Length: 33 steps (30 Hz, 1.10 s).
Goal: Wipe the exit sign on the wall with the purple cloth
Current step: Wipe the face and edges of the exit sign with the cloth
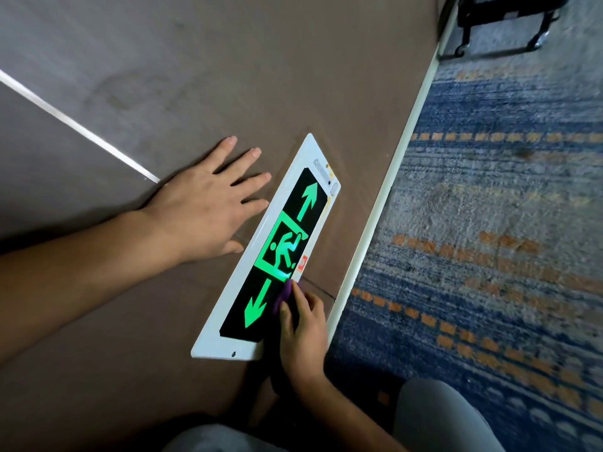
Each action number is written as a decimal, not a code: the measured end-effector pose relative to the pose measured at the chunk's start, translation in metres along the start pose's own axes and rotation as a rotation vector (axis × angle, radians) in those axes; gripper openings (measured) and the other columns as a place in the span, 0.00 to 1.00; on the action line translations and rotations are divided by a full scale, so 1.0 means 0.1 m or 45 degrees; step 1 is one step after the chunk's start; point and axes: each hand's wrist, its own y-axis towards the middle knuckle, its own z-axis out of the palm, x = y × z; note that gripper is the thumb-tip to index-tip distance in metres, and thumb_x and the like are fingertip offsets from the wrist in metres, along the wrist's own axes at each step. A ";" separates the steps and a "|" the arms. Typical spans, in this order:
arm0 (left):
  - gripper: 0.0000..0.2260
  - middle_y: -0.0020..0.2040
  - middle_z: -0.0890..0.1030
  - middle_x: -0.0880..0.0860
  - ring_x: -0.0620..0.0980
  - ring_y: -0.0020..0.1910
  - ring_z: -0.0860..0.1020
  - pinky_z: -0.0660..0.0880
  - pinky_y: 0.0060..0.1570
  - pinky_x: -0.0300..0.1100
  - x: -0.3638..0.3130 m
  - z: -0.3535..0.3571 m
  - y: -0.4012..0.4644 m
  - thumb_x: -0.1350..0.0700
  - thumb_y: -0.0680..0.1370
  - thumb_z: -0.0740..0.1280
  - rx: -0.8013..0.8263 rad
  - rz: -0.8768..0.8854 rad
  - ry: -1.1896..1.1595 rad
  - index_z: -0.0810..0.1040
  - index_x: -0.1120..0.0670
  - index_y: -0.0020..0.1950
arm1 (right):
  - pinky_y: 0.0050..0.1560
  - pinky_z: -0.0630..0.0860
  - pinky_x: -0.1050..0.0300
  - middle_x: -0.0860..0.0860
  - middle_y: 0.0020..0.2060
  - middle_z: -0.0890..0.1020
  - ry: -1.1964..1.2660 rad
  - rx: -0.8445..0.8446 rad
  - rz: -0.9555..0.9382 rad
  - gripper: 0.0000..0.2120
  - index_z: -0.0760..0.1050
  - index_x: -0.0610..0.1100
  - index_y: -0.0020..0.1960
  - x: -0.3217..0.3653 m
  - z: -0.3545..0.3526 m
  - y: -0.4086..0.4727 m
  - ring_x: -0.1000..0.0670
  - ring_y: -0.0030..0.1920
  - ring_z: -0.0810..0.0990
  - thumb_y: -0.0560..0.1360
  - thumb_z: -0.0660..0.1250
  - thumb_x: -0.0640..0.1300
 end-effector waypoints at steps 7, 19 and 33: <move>0.38 0.85 0.48 0.54 0.63 0.83 0.40 0.38 0.78 0.67 0.00 -0.02 -0.04 0.29 0.77 0.55 0.006 -0.002 -0.028 0.55 0.45 0.82 | 0.66 0.78 0.51 0.49 0.66 0.74 -0.014 -0.062 0.015 0.22 0.70 0.55 0.77 0.16 -0.24 0.77 0.49 0.63 0.78 0.84 0.64 0.51; 0.38 0.85 0.46 0.54 0.63 0.82 0.38 0.37 0.77 0.68 -0.02 -0.05 -0.11 0.29 0.78 0.56 0.041 -0.030 -0.040 0.53 0.45 0.83 | 0.41 0.68 0.69 0.53 0.58 0.73 -0.056 -0.043 0.056 0.23 0.67 0.54 0.79 0.29 -0.36 1.16 0.53 0.54 0.77 0.85 0.60 0.53; 0.38 0.85 0.43 0.55 0.66 0.81 0.36 0.36 0.74 0.72 0.17 -0.14 0.02 0.26 0.76 0.54 0.010 -0.105 0.004 0.53 0.42 0.82 | 0.61 0.73 0.59 0.49 0.62 0.75 -0.071 -0.063 -0.056 0.22 0.72 0.50 0.77 0.24 -0.61 1.67 0.50 0.58 0.78 0.84 0.65 0.49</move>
